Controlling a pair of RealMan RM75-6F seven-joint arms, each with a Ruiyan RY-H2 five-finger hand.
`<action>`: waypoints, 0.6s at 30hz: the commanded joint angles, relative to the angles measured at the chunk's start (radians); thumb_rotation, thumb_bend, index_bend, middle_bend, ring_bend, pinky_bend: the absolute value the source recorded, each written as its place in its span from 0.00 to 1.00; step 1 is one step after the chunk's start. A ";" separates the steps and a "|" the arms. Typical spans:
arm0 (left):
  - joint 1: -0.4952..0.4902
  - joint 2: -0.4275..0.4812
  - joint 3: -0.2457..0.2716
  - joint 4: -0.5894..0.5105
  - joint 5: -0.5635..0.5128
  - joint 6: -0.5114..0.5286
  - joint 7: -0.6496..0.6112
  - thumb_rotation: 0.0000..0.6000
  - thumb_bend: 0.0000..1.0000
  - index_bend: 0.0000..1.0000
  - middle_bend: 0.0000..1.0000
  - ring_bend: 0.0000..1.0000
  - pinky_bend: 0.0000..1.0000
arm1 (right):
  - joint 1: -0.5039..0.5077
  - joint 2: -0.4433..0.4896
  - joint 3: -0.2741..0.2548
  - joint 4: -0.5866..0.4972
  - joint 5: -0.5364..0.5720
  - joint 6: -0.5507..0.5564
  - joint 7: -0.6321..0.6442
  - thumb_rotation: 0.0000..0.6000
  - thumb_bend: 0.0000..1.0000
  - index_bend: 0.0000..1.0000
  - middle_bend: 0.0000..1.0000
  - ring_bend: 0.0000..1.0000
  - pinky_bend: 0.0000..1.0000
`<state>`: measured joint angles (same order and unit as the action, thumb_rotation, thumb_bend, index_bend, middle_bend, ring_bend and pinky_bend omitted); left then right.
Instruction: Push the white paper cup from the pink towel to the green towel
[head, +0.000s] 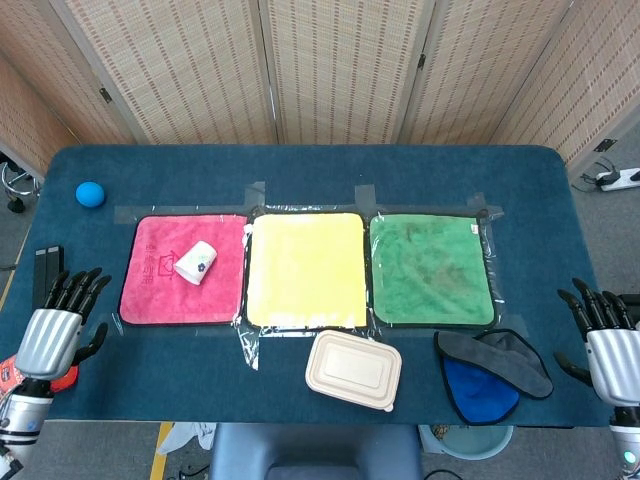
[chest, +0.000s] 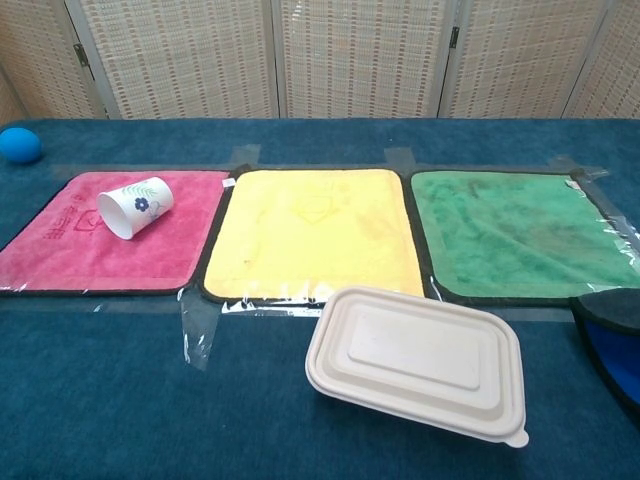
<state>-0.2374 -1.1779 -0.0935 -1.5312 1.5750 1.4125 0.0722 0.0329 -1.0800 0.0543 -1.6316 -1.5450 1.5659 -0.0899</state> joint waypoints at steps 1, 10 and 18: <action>-0.054 -0.013 -0.018 0.040 0.002 -0.058 -0.028 1.00 0.49 0.14 0.10 0.12 0.01 | -0.003 0.008 0.000 -0.009 -0.006 0.007 -0.003 1.00 0.21 0.14 0.09 0.14 0.11; -0.189 -0.085 -0.061 0.188 -0.012 -0.177 -0.071 1.00 0.49 0.16 0.12 0.13 0.04 | -0.012 0.033 -0.002 -0.036 -0.028 0.028 -0.016 1.00 0.21 0.14 0.09 0.14 0.11; -0.291 -0.165 -0.079 0.342 -0.036 -0.269 -0.065 1.00 0.49 0.17 0.11 0.13 0.06 | -0.027 0.048 -0.006 -0.048 -0.038 0.048 -0.018 1.00 0.21 0.14 0.09 0.14 0.11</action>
<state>-0.5040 -1.3216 -0.1671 -1.2182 1.5443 1.1642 0.0022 0.0065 -1.0322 0.0491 -1.6797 -1.5829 1.6142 -0.1076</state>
